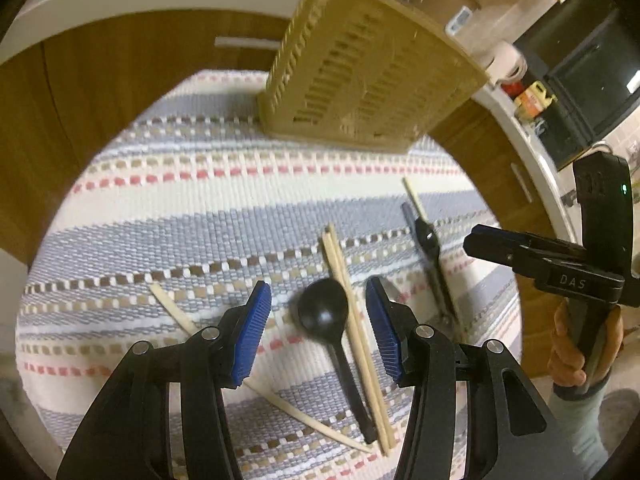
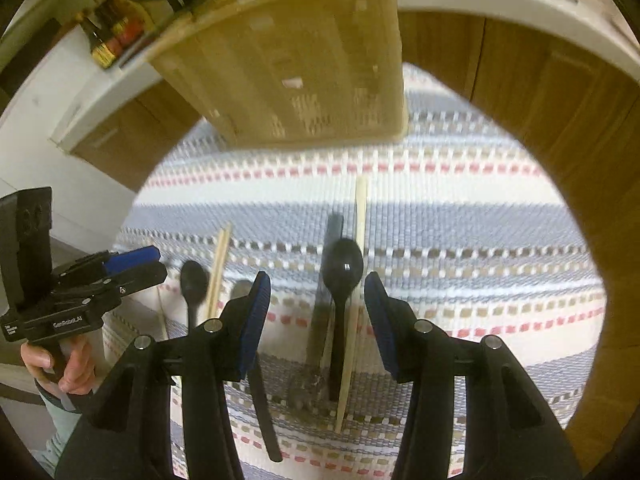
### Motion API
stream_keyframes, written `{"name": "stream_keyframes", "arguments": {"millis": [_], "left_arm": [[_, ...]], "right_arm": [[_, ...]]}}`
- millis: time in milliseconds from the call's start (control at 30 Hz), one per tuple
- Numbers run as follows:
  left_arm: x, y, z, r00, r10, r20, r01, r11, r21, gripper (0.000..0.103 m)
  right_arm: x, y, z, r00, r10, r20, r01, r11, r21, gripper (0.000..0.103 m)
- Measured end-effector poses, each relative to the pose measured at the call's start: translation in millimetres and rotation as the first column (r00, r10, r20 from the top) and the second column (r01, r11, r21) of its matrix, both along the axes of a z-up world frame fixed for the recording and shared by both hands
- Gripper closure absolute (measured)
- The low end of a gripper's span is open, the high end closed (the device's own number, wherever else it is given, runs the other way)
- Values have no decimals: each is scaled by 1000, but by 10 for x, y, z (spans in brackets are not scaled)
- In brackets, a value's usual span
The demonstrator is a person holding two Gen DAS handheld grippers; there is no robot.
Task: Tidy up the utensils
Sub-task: 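Grasp a black ladle with the left tool while the right tool grasps a black spoon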
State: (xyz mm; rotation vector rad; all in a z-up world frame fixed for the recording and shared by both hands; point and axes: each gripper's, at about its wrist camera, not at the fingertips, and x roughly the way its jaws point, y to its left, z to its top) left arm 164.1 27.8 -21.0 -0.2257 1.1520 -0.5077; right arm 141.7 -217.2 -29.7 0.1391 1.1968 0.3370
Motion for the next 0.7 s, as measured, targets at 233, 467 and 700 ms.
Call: {"name": "stream_keyframes", "arguments": {"millis": [233, 467, 700], "left_arm": [[-25, -282, -188, 1000, -27, -7, 28, 991, 134, 53], [-143, -555, -208, 995, -69, 78, 44, 958, 285, 49], [-220, -709, -225, 989, -90, 121, 44, 940, 338, 52]], "right_arm": [[127, -18, -226, 998, -36, -44, 35, 999, -23, 58], [279, 128, -334, 999, -26, -47, 22, 997, -77, 58], [276, 294, -372, 1000, -3, -8, 2, 983, -186, 75]]}}
